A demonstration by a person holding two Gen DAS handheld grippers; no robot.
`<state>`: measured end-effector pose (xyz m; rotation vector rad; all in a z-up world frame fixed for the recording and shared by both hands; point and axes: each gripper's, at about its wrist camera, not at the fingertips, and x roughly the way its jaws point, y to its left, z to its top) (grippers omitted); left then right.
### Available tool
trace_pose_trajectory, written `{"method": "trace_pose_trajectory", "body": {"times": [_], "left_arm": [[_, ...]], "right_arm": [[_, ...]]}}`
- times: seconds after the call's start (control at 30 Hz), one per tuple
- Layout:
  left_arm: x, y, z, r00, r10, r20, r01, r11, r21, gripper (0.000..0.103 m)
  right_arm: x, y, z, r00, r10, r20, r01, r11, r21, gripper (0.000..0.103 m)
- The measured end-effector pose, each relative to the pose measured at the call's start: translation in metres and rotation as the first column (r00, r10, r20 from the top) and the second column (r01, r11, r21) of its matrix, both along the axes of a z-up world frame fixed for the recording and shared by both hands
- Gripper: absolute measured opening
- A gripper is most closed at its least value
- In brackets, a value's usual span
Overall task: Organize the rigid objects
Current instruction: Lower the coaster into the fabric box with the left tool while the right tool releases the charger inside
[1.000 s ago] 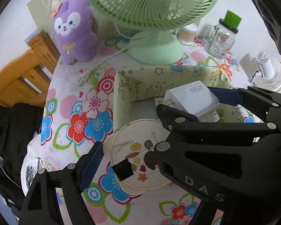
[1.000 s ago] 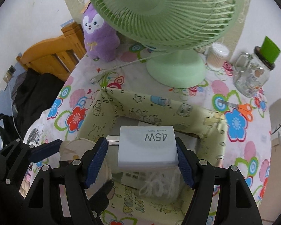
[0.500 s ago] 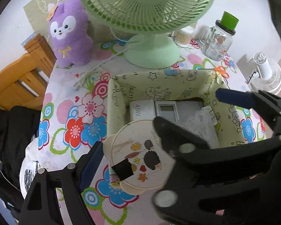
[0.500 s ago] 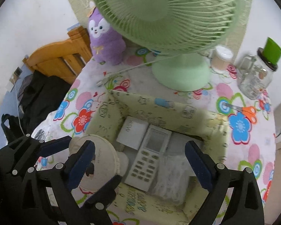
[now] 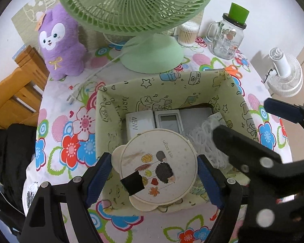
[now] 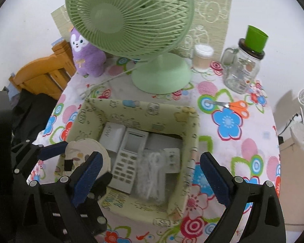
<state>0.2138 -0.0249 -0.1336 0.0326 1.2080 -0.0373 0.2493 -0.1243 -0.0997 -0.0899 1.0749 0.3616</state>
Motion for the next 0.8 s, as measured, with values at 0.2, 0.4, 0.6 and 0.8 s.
{"method": "trace_pose_trajectory", "body": {"times": [0.2, 0.4, 0.6, 0.8], "left_arm": [[0.009, -0.007, -0.01, 1.0, -0.015, -0.016, 0.016, 1.0, 0.011, 0.085], [0.019, -0.009, -0.024, 0.999, -0.02, -0.037, 0.021, 0.999, 0.03, 0.085], [0.026, -0.016, -0.035, 0.998, -0.044, -0.047, 0.047, 0.997, 0.054, 0.085], [0.031, -0.019, -0.039, 0.997, -0.067, -0.023, 0.069, 0.993, 0.093, 0.087]], "right_arm": [[0.001, -0.012, -0.006, 0.999, -0.042, -0.013, 0.042, 0.999, -0.014, 0.098], [0.006, -0.021, -0.016, 0.997, -0.074, -0.036, 0.073, 0.997, -0.029, 0.098], [0.007, -0.026, -0.026, 0.994, -0.094, -0.053, 0.093, 0.995, -0.025, 0.098], [0.008, -0.028, -0.033, 0.99, -0.119, -0.072, 0.118, 0.993, -0.021, 0.098]]}}
